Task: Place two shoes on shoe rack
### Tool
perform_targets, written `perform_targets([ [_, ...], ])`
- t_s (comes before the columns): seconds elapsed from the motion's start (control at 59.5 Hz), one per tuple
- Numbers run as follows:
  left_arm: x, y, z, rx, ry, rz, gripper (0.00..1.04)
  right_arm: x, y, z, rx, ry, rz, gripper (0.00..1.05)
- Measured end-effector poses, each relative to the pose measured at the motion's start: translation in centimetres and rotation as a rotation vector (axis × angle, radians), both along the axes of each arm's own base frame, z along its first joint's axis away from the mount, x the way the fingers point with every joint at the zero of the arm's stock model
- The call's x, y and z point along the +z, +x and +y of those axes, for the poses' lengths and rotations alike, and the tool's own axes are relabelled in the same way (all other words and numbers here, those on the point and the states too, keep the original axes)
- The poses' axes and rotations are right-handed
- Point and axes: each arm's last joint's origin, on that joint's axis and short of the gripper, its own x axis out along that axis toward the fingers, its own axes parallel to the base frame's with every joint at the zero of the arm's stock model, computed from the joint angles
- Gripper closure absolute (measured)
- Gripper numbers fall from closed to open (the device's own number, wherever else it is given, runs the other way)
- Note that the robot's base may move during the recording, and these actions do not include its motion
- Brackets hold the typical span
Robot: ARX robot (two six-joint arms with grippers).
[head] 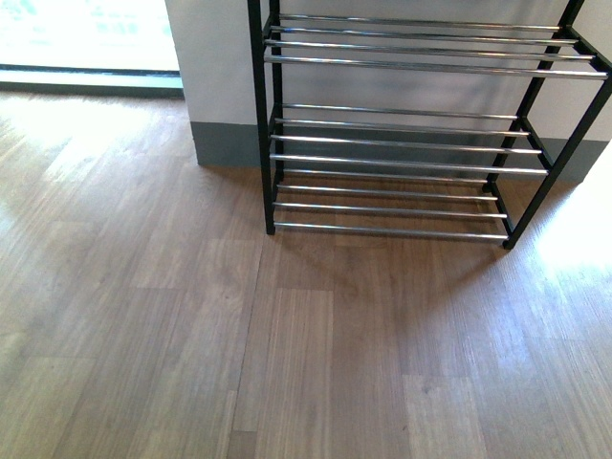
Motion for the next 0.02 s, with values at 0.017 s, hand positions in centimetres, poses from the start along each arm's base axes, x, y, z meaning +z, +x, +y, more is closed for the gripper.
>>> perform_targets([
  [0.017,0.0,0.0,0.0,0.0,0.0,0.0,0.09,0.0,0.0,0.0,0.0,0.0,0.0,0.09],
])
